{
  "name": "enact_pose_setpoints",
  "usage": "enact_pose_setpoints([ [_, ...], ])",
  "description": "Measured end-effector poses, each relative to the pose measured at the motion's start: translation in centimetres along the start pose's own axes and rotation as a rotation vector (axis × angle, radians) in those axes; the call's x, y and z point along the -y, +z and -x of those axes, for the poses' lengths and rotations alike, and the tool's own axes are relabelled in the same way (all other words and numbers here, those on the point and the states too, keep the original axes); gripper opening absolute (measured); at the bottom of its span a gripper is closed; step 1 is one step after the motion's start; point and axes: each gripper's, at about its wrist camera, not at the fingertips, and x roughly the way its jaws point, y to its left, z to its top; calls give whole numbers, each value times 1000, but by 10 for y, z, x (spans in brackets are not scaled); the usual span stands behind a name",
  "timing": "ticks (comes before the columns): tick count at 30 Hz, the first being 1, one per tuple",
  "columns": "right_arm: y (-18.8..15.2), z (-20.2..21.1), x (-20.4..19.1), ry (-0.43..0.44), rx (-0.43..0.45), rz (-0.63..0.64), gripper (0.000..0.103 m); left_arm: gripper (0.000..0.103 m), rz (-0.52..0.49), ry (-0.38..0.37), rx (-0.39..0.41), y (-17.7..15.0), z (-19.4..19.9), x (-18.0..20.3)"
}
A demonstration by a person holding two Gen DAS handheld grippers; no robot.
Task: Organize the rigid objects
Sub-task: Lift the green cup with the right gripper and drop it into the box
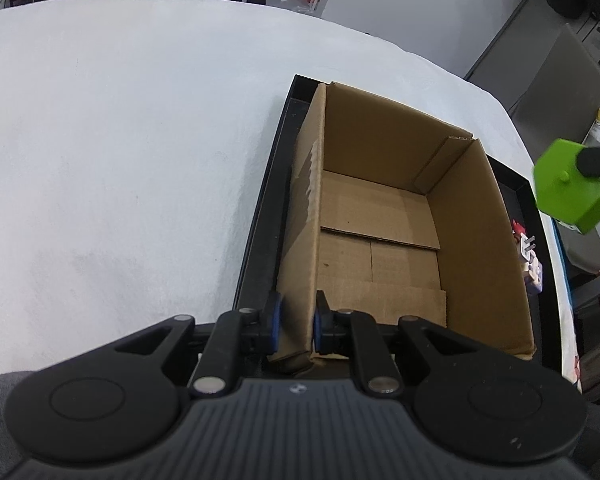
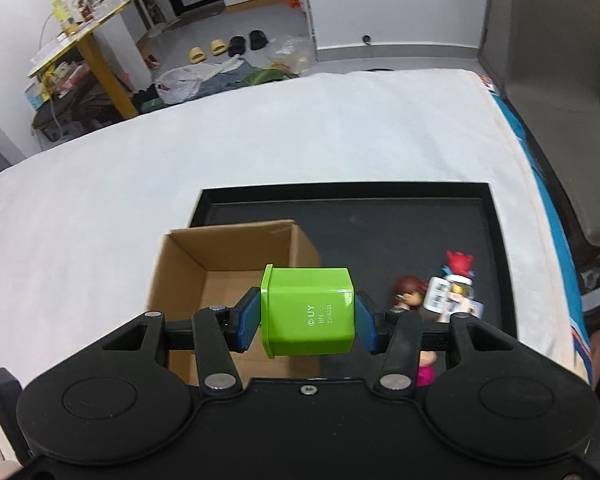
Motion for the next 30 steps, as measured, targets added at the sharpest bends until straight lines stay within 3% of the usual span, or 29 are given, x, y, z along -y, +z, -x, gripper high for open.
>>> enact_pose_setpoints([
  [25,17,-56,-81,101,-12,26,49,15,13,-28,-10,1,-1,-8],
  [26,18,-59,-82,108,-14,22,51,15,14,-28,-11,1,-1,-8],
  [30,15,-59,-83,118,-16,25,77,16,22,-20,-11,1,-1,-8],
])
